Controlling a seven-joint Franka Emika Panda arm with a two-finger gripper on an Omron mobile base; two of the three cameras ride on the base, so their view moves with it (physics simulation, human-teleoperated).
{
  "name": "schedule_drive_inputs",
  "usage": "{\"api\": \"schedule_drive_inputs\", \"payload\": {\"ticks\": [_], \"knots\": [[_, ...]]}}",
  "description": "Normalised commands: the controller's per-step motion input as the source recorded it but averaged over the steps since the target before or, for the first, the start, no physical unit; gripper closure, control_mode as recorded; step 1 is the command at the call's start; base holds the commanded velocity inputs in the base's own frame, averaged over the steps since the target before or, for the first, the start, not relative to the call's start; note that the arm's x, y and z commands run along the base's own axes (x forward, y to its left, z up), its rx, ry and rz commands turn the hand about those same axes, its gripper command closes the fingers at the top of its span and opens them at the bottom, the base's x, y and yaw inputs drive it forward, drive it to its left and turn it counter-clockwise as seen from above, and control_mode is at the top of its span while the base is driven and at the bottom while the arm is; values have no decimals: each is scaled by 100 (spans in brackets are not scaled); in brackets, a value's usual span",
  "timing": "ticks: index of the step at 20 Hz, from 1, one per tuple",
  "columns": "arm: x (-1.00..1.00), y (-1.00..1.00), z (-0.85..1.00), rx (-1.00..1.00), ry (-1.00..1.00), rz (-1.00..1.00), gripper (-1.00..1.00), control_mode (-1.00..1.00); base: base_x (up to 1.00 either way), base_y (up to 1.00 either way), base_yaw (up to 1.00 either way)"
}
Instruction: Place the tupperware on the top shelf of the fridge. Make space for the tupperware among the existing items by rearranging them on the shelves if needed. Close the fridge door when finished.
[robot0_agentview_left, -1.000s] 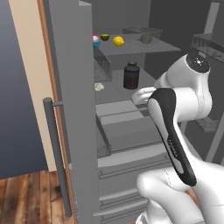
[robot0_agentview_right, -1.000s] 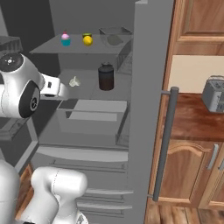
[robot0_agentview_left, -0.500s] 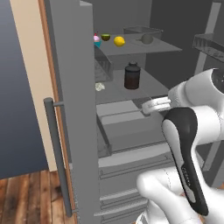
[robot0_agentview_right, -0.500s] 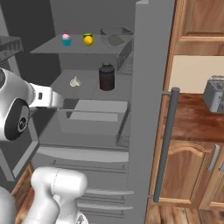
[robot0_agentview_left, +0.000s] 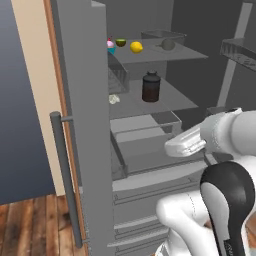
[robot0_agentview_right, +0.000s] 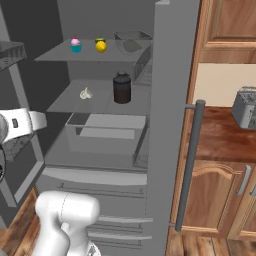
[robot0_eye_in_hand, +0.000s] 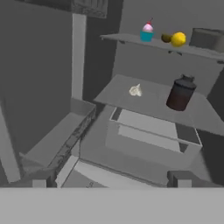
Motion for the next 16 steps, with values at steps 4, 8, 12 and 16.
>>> {"api": "schedule_drive_inputs", "payload": {"ticks": [4,8,12,16], "knots": [[-61,96,11,-29,5,26,-100,-100,0,0,0],[-24,100,2,-39,11,21,-100,-100,0,0,0],[0,100,-1,-46,3,13,-100,-100,0,0,0],[4,100,-30,-50,0,7,-100,-100,0,0,0]]}}
